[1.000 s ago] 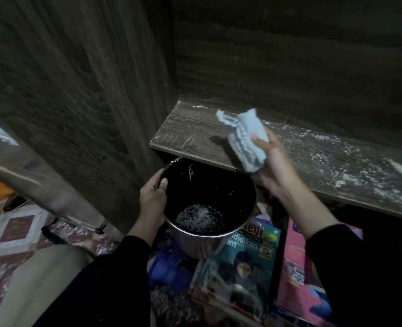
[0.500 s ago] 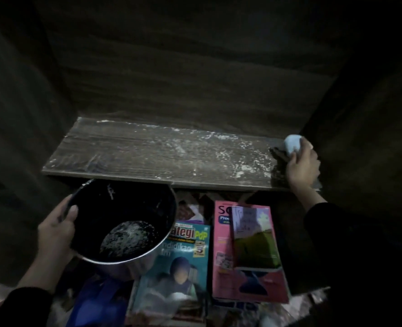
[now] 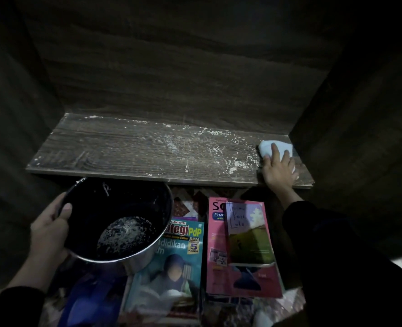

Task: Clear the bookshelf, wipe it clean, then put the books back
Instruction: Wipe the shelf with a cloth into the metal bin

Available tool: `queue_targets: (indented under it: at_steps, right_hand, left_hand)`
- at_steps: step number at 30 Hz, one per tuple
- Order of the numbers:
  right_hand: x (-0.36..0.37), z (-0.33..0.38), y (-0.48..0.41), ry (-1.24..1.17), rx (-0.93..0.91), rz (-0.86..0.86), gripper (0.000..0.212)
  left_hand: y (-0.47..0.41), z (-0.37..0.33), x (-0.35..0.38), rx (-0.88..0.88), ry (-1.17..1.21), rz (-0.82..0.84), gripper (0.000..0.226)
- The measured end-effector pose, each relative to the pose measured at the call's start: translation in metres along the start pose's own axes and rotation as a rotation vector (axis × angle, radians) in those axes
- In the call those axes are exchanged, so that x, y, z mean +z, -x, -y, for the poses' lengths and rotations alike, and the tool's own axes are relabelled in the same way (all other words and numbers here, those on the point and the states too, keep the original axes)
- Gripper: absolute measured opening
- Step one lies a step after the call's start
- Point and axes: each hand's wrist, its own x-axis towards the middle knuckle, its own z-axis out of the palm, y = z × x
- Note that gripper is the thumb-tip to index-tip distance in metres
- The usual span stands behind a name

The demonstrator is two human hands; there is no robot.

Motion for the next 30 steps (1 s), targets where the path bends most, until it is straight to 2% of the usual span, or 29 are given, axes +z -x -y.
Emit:
queue_targets:
  at_steps: [17, 30]
  right_hand:
    - [0.049, 0.094, 0.048, 0.019, -0.224, 0.011, 0.048]
    - [0.074, 0.163, 0.093, -0.002, -0.499, 0.146, 0.049]
  left_hand:
    - [-0.004, 0.004, 0.0, 0.023, -0.041, -0.02, 0.038]
    - [-0.014, 0.009, -0.002, -0.005, -0.052, -0.056, 0.037]
